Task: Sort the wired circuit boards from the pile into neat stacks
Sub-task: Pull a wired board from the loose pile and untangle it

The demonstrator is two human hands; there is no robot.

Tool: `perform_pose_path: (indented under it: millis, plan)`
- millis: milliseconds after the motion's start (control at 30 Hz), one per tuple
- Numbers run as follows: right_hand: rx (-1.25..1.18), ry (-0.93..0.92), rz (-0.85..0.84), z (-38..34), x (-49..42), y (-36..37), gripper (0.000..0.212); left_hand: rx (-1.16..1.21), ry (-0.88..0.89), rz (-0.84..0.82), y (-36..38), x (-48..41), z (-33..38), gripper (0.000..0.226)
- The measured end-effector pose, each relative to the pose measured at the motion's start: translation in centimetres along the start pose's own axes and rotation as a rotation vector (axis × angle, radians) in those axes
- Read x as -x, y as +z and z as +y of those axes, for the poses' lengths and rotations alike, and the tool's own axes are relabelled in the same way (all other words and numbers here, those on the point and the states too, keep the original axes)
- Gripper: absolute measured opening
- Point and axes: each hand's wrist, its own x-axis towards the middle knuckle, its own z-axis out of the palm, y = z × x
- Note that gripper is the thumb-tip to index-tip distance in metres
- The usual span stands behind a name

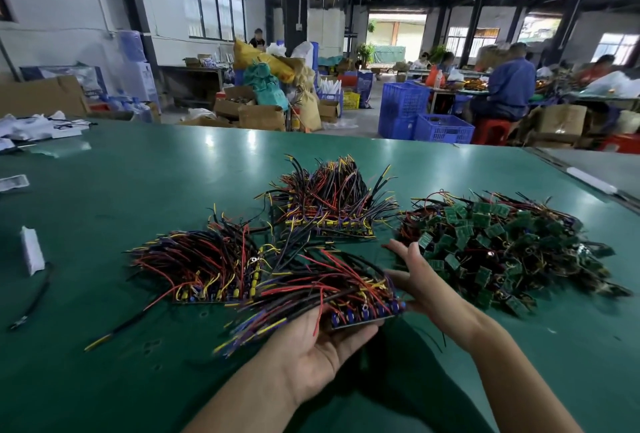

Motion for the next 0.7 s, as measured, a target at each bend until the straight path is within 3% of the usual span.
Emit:
perform_pose_path:
  millis: [67,133,200,400,467,533,633,700]
  plan:
    - [-0.052,-0.044,0.02,-0.3,0.3,0.1,0.046,0.005,0.004,-0.003,0.5,0.3,0.1,0.028]
    - [0.081,-0.135,0.006,-0.5,0.4,0.1,0.046,-0.002,0.0,-0.011,1.2,0.5,0.2,0.026]
    - [0.111,-0.105,0.016,-0.6,0.1,0.0,0.046,-0.015,0.006,-0.021,1.9,0.6,0.2,0.026]
    - [0.121,-0.183,0.186,-0.6,-0.4,-0.6,0.046,-0.145,0.098,-0.075,4.2,0.3,0.8,0.028]
    - [0.311,-0.41,0.309,0.4,0.7,-1.1,0.048,-0.2,0.141,-0.068,4.5,-0.1,1.5,0.035]
    - [0.541,-0.694,0.55,1.4,2.2,-1.4,0.048,-0.28,0.189,-0.09,4.4,-0.5,2.3,0.035]
    - [0.683,-1.043,0.911,1.5,2.8,-1.4,0.033,-0.358,0.289,-0.112,4.0,-1.4,3.5,0.04]
    - [0.778,-1.241,0.933,1.4,2.8,-0.7,0.021,-0.411,0.363,-0.132,3.7,-2.2,4.1,0.03]
